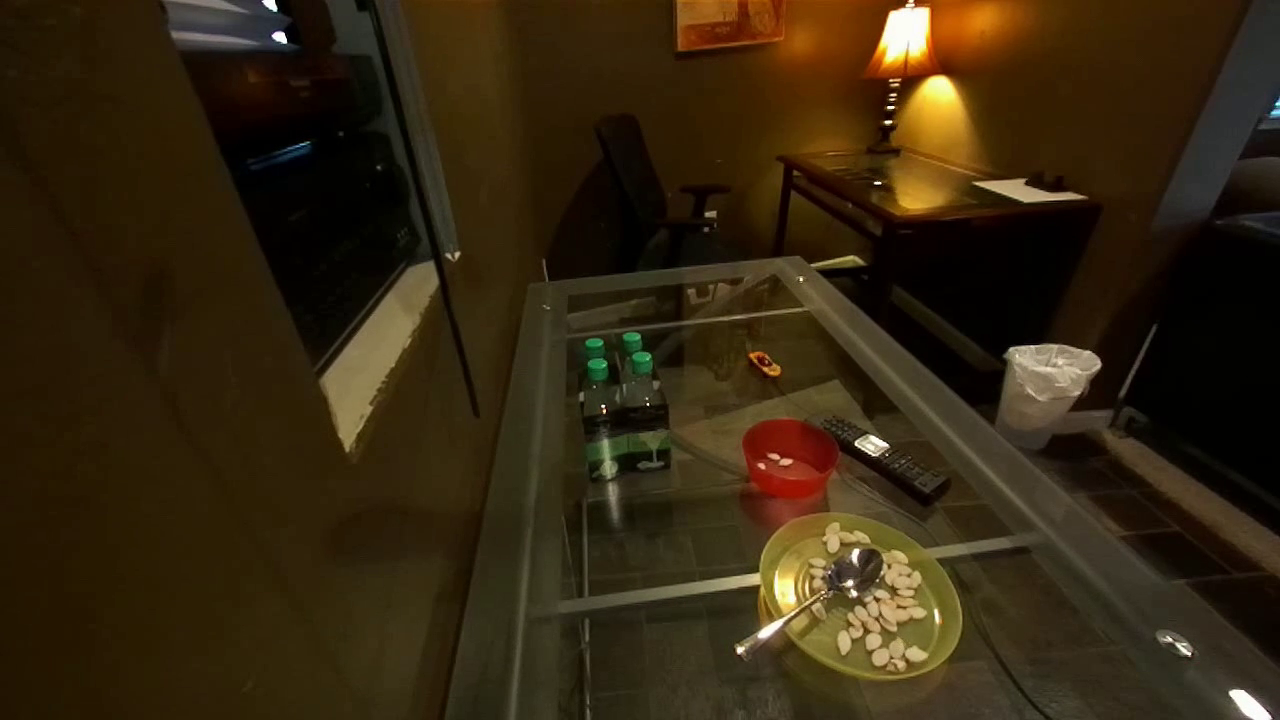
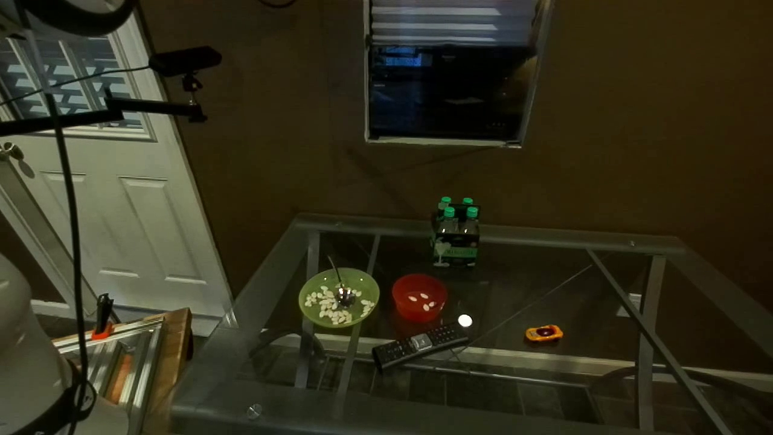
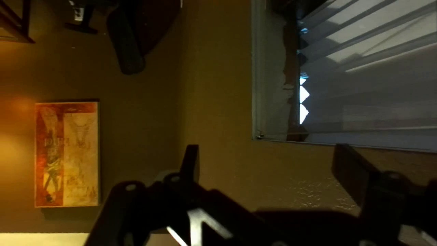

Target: Open the glass door.

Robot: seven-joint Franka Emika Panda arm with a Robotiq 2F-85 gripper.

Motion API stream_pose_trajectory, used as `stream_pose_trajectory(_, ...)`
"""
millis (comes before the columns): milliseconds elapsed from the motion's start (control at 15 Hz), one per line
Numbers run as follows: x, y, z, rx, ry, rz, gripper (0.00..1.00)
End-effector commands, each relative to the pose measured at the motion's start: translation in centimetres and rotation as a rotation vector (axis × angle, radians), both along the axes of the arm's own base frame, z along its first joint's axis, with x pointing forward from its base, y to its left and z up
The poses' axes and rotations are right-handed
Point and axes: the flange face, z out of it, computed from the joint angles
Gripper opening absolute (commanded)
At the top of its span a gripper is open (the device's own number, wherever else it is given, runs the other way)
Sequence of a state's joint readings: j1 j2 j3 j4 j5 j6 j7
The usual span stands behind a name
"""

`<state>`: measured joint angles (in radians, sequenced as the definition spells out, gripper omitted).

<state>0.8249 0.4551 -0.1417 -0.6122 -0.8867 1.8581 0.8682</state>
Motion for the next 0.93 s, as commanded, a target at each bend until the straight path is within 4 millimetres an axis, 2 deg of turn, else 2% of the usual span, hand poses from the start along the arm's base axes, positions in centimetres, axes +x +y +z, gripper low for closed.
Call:
stream_pose_trajectory(0, -0.7, -1.7, 0.9, -0.053, 0.027, -0.056, 1.0)
stream_pose_trajectory(400, -1.8, -1.0, 2.3, 0.017, 0.003, 0.047, 1.0)
stream_pose_trajectory(867, -3.2, 1.9, 0.8, 0.091, 0.099, 0.134, 1.0)
